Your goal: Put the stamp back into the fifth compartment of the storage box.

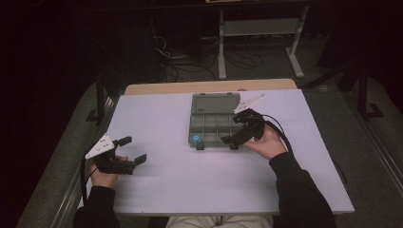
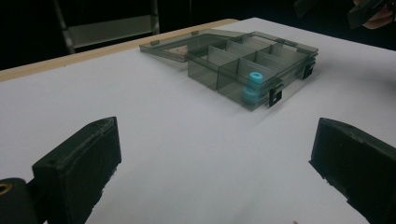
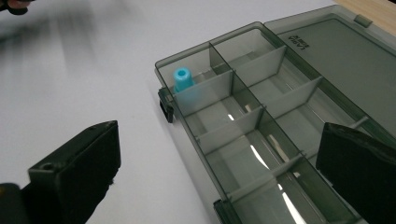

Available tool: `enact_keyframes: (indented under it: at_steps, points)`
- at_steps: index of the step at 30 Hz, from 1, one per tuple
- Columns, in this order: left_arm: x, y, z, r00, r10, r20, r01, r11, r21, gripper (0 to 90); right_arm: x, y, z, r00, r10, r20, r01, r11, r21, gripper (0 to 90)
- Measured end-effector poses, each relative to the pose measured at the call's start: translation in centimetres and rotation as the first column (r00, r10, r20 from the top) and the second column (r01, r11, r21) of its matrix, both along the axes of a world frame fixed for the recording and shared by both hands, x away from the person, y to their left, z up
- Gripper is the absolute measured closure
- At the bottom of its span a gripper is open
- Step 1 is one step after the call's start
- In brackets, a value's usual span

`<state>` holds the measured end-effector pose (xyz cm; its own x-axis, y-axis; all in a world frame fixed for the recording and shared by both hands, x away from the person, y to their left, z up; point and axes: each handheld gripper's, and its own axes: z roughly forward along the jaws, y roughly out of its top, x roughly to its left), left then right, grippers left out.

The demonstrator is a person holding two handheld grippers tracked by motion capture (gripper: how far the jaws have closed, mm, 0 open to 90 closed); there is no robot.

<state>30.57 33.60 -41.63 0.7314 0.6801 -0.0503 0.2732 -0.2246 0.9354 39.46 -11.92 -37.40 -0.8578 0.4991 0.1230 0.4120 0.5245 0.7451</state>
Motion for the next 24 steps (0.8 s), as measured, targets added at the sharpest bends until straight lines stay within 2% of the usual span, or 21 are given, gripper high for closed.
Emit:
enact_keyframes:
  at_steps: [14,24]
  points:
    - [0.0,-0.1,0.0,1.0,0.0,-0.001,0.0,1.0,0.0,1.5,-1.2,-2.6,-0.4,0.9982,-0.054,0.026,0.054,0.998,0.027,0.0]
    - [0.0,-0.1,0.0,1.0,0.001,-0.001,-0.001,1.0,0.001,1.5,-2.2,-4.7,-1.1,0.9946,-0.102,0.022,0.1,0.993,0.063,0.0]
